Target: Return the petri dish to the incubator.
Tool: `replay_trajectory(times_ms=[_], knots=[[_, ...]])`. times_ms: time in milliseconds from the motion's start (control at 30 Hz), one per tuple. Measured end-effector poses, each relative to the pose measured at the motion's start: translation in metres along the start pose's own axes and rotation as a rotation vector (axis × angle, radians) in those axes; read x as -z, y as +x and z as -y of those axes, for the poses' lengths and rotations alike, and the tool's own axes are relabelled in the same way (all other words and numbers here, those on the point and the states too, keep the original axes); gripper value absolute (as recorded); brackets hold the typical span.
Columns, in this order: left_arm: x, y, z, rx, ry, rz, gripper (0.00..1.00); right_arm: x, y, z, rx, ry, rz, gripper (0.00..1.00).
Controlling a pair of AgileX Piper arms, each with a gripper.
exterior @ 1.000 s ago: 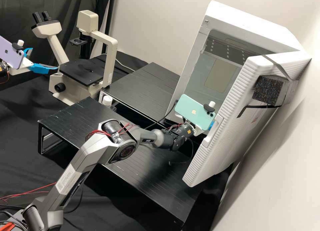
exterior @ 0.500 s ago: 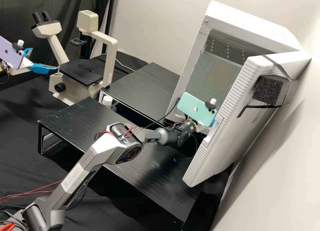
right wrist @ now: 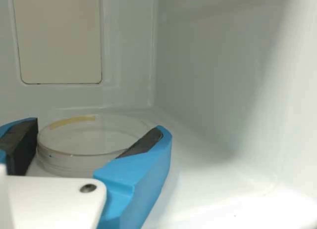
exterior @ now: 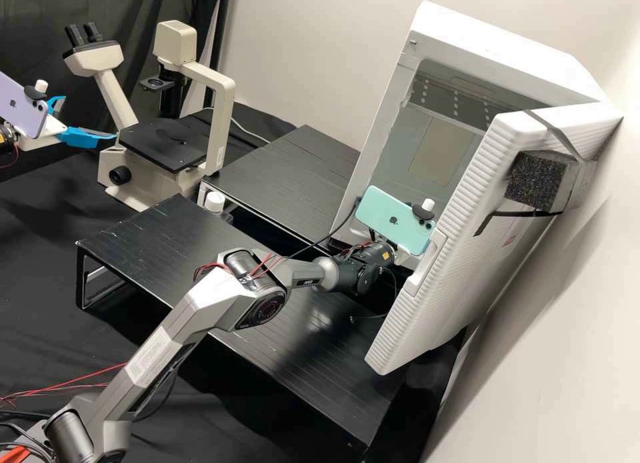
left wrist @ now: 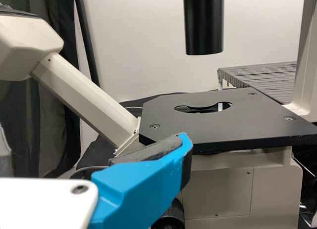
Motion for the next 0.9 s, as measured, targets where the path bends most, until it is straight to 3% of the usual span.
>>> replay_trajectory(times_ms=[500,900], knots=[[0.0,0.0,0.0,0.0,0.0,0.0,1.0,0.0,-0.001,0.001,0.007,0.008,0.002,1.0],[0.0,0.0,0.0,0.0,0.0,0.0,1.0,0.009,-0.027,-0.003,0.018,0.008,0.019,1.0]])
